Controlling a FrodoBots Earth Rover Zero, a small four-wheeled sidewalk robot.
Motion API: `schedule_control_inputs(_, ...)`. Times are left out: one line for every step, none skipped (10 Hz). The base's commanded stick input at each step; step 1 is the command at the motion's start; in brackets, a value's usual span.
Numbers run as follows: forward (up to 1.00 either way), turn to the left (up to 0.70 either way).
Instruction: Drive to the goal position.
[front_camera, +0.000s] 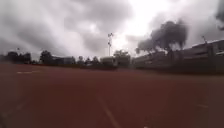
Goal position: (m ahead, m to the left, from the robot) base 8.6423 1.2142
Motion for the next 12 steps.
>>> schedule_control_inputs(1.0, 0.0)
schedule_control_inputs(1.0, 0.0)
schedule_control_inputs(1.0, 0.0)
schedule_control_inputs(1.0, 0.0)
schedule_control_inputs(1.0, 0.0)
schedule_control_inputs(1.0, 0.0)
schedule_control_inputs(1.0, 0.0)
schedule_control_inputs(1.0, 0.0)
schedule_control_inputs(1.0, 0.0)
schedule_control_inputs(1.0, 0.0)
schedule_control_inputs(1.0, 0.0)
schedule_control_inputs(1.0, 0.0)
